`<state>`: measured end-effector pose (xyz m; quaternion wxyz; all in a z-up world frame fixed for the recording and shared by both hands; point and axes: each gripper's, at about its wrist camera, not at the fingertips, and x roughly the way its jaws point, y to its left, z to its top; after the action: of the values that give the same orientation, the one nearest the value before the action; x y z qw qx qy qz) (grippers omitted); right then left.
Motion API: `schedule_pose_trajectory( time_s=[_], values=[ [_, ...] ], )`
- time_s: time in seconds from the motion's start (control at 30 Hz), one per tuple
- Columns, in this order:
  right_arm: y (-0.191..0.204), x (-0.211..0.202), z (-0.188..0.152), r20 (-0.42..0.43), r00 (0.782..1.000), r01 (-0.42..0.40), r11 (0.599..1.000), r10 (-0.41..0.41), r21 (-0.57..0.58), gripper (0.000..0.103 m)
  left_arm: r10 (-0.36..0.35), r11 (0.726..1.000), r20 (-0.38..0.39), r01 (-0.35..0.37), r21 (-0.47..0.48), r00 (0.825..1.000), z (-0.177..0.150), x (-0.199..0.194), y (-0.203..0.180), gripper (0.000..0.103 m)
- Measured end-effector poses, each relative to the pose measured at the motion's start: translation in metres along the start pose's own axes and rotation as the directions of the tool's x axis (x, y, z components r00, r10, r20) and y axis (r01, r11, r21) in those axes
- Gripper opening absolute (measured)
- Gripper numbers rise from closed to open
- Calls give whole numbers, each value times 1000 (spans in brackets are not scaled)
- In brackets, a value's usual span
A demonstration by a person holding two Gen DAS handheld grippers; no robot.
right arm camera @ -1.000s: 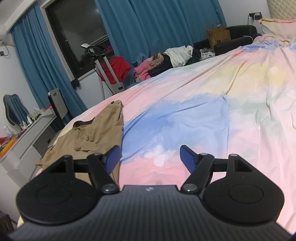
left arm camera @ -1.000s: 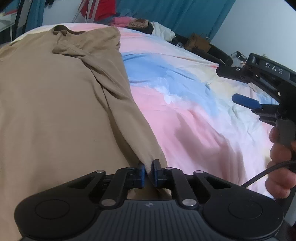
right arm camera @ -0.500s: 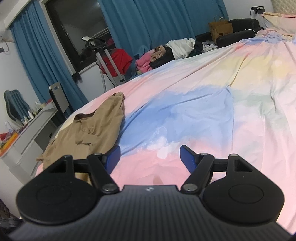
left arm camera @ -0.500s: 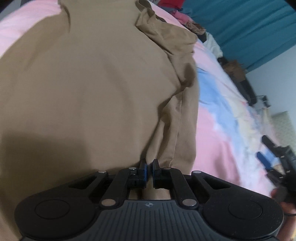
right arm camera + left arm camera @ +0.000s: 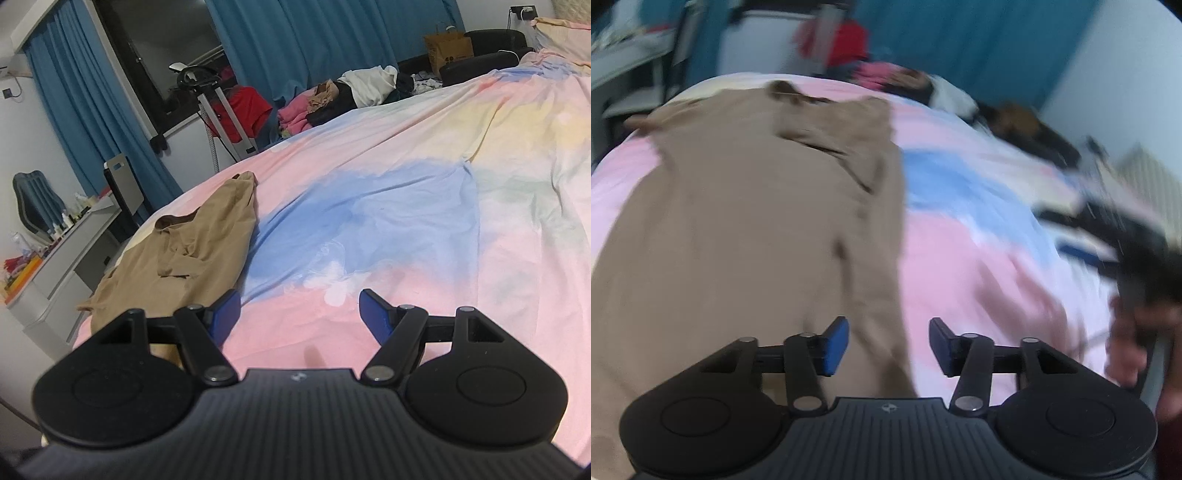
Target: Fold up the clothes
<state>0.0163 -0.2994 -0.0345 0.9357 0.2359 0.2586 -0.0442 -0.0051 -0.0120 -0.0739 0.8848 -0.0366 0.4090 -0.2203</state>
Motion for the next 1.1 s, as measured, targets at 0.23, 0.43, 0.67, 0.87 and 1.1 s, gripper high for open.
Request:
schedule_pose_trajectory(
  time_s=[0.23, 0.43, 0.67, 0.87, 1.1],
  values=[
    [0, -1, -1, -6, 1000, 19, 1000, -19, -9, 73, 150, 985, -39, -146, 88, 988, -21, 33, -10, 47],
    [2, 5, -4, -20, 999, 26, 1000, -26, -13, 73, 40, 997, 3, -40, -63, 999, -15, 16, 18, 6],
    [4, 10, -7, -37, 999, 39, 999, -39, -22, 73, -71, 931, 45, 83, -357, 996, -2, -16, 82, 5],
    [5, 17, -8, -70, 997, 9, 1000, -9, 0, 73, 136, 933, -53, -146, -328, 989, -2, -7, 98, 8],
    [13, 34, 6, -125, 987, -91, 994, 98, 65, 73, 242, 950, 22, -232, -207, 970, 2, -33, 72, 30]
  ],
)
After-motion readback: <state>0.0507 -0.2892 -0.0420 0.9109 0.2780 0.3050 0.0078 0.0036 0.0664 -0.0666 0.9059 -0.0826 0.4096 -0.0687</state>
